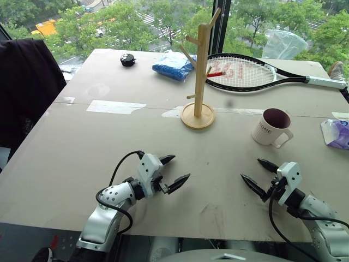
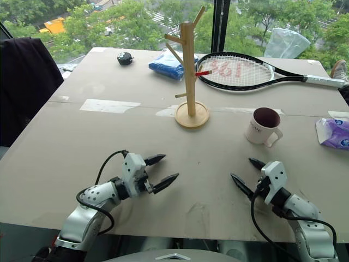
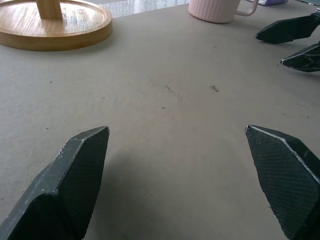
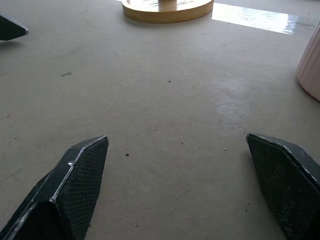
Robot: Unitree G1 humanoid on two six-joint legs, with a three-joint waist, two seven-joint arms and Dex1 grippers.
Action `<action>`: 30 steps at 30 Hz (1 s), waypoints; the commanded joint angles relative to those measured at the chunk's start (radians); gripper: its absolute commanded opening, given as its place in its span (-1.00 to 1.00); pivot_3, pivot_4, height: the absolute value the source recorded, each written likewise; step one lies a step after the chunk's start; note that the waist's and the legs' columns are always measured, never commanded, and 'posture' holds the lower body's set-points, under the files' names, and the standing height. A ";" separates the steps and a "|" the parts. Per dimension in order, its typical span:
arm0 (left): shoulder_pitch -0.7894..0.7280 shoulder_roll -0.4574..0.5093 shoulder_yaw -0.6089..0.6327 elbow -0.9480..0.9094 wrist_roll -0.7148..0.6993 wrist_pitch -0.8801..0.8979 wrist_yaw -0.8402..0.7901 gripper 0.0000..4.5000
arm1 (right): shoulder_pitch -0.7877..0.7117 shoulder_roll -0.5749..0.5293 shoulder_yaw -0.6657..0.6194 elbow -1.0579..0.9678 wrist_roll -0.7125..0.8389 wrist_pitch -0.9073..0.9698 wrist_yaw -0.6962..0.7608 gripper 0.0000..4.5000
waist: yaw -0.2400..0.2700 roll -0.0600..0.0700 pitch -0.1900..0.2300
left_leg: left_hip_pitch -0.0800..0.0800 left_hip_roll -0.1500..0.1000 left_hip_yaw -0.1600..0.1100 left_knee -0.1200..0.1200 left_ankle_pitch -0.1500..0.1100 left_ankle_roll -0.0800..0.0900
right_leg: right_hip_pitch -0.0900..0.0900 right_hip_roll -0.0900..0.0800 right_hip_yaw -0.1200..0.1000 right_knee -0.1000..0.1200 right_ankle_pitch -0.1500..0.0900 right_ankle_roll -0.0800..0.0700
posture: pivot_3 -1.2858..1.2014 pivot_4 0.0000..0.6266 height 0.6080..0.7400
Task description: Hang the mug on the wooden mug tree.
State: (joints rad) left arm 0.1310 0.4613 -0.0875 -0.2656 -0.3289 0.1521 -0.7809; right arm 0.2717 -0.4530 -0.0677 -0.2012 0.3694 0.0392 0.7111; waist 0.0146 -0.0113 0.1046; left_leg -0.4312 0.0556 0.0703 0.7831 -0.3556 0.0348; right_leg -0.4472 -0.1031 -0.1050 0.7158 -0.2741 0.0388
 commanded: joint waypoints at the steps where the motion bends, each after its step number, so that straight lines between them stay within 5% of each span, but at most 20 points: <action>1: -0.001 -0.005 0.005 -0.029 -0.022 -0.005 -0.008 0.99 | 0.013 0.005 -0.022 -0.025 0.005 -0.001 -0.012 1.00 | 0.000 0.000 0.000 | 0.000 0.000 0.000 0.000 0.000 0.000 | 0.000 0.000 0.000 0.000 0.000 0.000 | 0.03 -0.52 -0.30; 19: -0.237 0.008 -0.042 -0.147 -0.082 0.131 -0.050 0.99 | -0.083 0.106 -0.212 -0.071 0.061 0.142 -0.318 1.00 | -0.001 0.001 0.001 | 0.000 -0.001 0.000 0.000 0.000 0.000 | 0.000 0.000 0.000 0.000 0.000 0.001 | 0.03 -0.52 -0.30; 30: -0.417 0.082 -0.091 -0.213 -0.109 0.231 -0.138 0.99 | -0.191 0.161 -0.218 -0.006 -0.052 0.133 -0.497 1.00 | 0.000 0.004 0.002 | 0.000 -0.001 0.001 0.000 0.000 0.000 | 0.000 0.002 0.002 0.000 0.000 0.001 | 0.03 -0.52 -0.30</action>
State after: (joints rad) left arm -0.2580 0.5447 -0.1804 -0.4355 -0.4235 0.3868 -0.9132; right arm 0.0950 -0.3002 -0.2610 -0.2034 0.3288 0.1883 0.2445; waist 0.0146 -0.0076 0.1061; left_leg -0.4313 0.0545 0.0714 0.7830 -0.3554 0.0345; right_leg -0.4475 -0.1015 -0.1032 0.7159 -0.2737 0.0395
